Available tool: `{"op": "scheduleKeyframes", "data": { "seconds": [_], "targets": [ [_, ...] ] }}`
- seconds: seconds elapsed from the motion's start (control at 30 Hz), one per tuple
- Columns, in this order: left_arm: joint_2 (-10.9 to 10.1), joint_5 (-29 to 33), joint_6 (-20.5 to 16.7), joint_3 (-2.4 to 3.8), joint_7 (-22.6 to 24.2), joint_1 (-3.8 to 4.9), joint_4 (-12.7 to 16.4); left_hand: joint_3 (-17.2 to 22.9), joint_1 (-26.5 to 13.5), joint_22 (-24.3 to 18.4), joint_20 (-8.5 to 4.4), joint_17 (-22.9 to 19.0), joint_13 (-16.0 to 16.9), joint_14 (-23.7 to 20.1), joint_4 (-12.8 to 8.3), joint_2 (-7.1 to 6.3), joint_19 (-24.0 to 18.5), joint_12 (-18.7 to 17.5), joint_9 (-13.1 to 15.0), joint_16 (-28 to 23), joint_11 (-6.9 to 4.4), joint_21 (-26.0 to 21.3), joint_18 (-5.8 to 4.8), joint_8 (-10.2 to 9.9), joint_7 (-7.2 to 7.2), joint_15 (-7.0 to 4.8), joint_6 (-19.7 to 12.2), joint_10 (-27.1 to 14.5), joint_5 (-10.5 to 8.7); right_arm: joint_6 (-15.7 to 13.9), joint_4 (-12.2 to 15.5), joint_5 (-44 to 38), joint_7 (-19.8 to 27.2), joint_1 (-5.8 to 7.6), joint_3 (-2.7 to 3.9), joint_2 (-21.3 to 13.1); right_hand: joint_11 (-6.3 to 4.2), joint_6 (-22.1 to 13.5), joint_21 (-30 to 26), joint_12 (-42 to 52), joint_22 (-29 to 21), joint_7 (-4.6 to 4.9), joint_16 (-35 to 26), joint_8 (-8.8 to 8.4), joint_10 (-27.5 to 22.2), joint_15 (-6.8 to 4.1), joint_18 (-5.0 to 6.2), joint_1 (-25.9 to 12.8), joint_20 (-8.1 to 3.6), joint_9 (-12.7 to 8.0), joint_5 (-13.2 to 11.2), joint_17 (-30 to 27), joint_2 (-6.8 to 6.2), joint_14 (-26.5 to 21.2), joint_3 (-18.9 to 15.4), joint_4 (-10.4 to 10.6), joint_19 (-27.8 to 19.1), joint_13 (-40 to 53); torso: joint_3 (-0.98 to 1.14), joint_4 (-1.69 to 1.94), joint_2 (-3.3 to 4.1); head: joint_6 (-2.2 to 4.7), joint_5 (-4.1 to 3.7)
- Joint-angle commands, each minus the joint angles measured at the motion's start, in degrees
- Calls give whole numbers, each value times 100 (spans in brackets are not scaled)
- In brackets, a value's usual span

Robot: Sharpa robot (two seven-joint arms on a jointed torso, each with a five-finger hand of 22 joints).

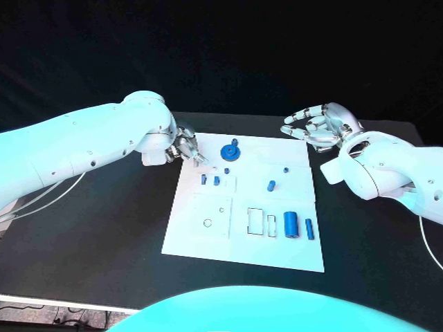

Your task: Assemble the parts on the task board

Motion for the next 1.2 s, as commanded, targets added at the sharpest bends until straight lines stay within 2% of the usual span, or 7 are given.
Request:
{"op": "scheduleKeyframes", "data": {
  "seconds": [0.03,0.1,0.17,0.27,0.5,0.9,1.2],
  "targets": [
    [133,452,908,-3,-146,39,-208,34,-40,-2,8,556,-4,307,1,-13,-34,-17,-7,-22,3,-30,53,-29,47,47,-2,-56,-13,78,0,-44,48,-3,1,15,45,-34,-34,-23,1145,9,-33,39,56,11,99,-68,19,-5,23,1121,-4,503,30,-9,332,987,0,-3,2,0,6],
    [200,473,1003,-6,-156,53,-318,64,-73,5,10,569,10,310,7,-23,-28,-3,-11,-15,7,-26,51,-28,53,50,4,-49,-21,78,-3,-44,47,-3,1,19,45,-34,-34,-23,1145,9,-33,39,56,11,99,-68,19,-5,23,1121,-4,503,30,-9,332,987,0,-3,1,1,6],
    [267,489,1111,-16,-167,69,-428,83,-269,33,18,593,37,317,9,-117,-2,39,-25,0,21,-11,44,-26,67,63,30,-26,-66,79,-4,-44,46,-3,1,24,45,-34,-34,-23,1145,9,-33,39,56,11,99,-68,19,-5,23,1121,-4,503,30,-9,332,987,1,-3,-1,4,4],
    [350,504,1171,-39,-174,87,-544,55,-402,27,24,578,16,310,9,-173,-8,37,-31,-6,30,-17,46,-25,75,70,38,-39,-80,79,-6,-44,45,-3,1,29,45,-34,-34,-23,1145,9,-33,39,56,11,99,-68,19,-5,23,1121,-4,503,30,-9,332,987,2,-1,-2,3,5],
    [479,521,1066,-73,-171,101,-697,72,-404,47,25,587,25,312,4,-160,10,46,-33,-2,29,-5,41,-27,72,71,36,-35,-65,83,-16,-44,46,-3,1,55,45,-34,-34,-23,1145,9,-33,39,56,11,99,-68,19,-5,23,1121,-4,503,30,-9,332,987,-1,4,0,-4,9],
    [673,545,1069,-185,-170,95,-900,74,-436,42,27,585,14,311,8,-162,4,42,-38,-2,33,-9,42,-34,79,73,24,-46,-66,86,-19,-44,49,-3,1,73,45,-34,-34,-23,1145,9,-33,39,56,11,99,-68,19,-5,23,1121,-4,503,30,-9,332,987,-4,1,6,-9,-13],
    [737,505,1033,-205,-168,89,-1009,122,-402,44,30,595,13,312,-10,-140,4,47,-39,4,31,-9,42,-35,74,75,17,-53,-59,87,-17,-44,50,-3,1,73,45,-34,-34,-23,1145,9,-33,39,56,11,99,-68,19,-5,23,1121,-4,503,30,-9,332,987,-4,3,2,-14,-16]
  ]
}}
